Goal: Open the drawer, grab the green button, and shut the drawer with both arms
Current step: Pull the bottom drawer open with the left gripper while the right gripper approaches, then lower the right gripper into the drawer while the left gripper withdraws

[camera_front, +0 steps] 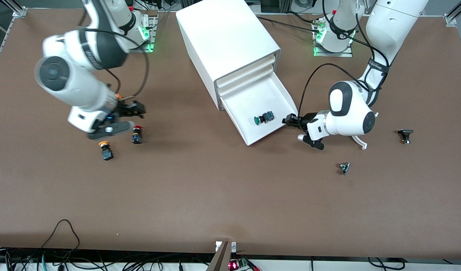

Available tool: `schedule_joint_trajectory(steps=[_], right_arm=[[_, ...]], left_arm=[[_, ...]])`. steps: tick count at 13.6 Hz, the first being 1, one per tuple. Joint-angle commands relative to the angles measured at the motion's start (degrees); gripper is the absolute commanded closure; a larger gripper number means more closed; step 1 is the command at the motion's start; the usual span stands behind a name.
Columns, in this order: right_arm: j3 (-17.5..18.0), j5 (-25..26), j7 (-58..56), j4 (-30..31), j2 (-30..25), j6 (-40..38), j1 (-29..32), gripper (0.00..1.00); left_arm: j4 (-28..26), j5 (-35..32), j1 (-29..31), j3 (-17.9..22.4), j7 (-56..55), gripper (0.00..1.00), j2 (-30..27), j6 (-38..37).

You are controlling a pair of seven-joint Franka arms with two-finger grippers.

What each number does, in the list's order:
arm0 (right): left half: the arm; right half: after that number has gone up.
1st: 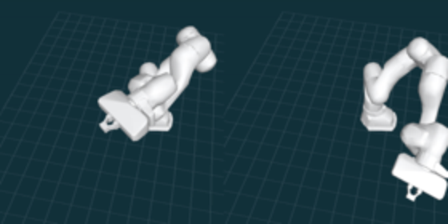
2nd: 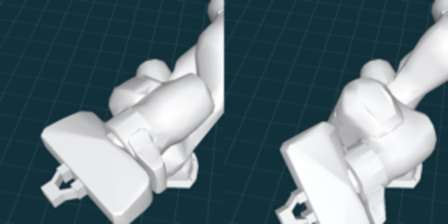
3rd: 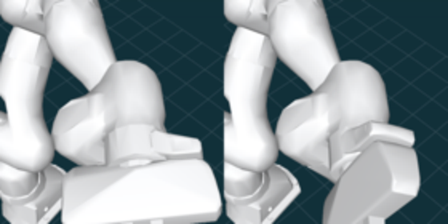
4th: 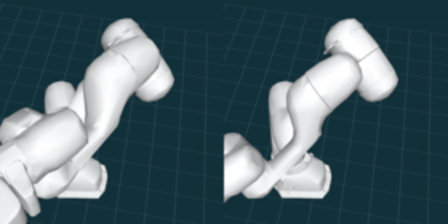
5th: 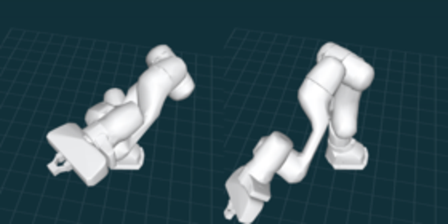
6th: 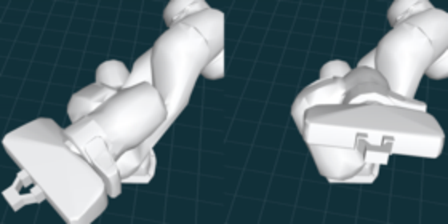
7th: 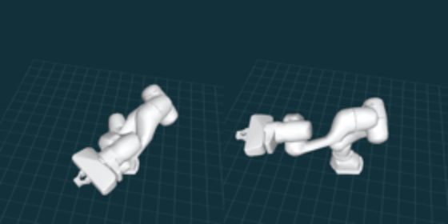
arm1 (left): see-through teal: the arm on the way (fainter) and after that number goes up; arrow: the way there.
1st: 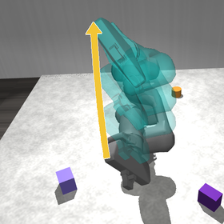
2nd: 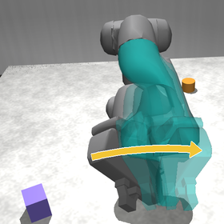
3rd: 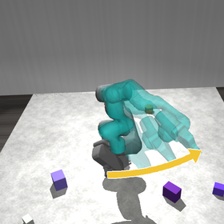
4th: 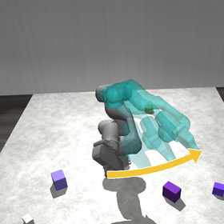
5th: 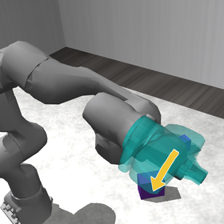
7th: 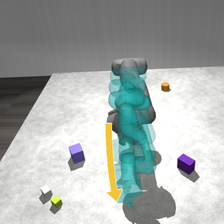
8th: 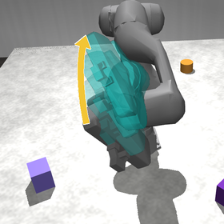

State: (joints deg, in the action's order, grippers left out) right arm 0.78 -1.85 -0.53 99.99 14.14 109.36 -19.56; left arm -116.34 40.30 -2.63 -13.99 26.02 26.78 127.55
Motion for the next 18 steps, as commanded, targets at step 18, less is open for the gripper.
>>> schedule_joint_trajectory(steps=[18], right_arm=[[11.71,0.09,-50.45,-40.65,33.48,8.84,-20.07,0.00]], left_arm=[[15.52,-43.52,1.22,15.40,-8.17,0.00,-30.21,-27.34]])
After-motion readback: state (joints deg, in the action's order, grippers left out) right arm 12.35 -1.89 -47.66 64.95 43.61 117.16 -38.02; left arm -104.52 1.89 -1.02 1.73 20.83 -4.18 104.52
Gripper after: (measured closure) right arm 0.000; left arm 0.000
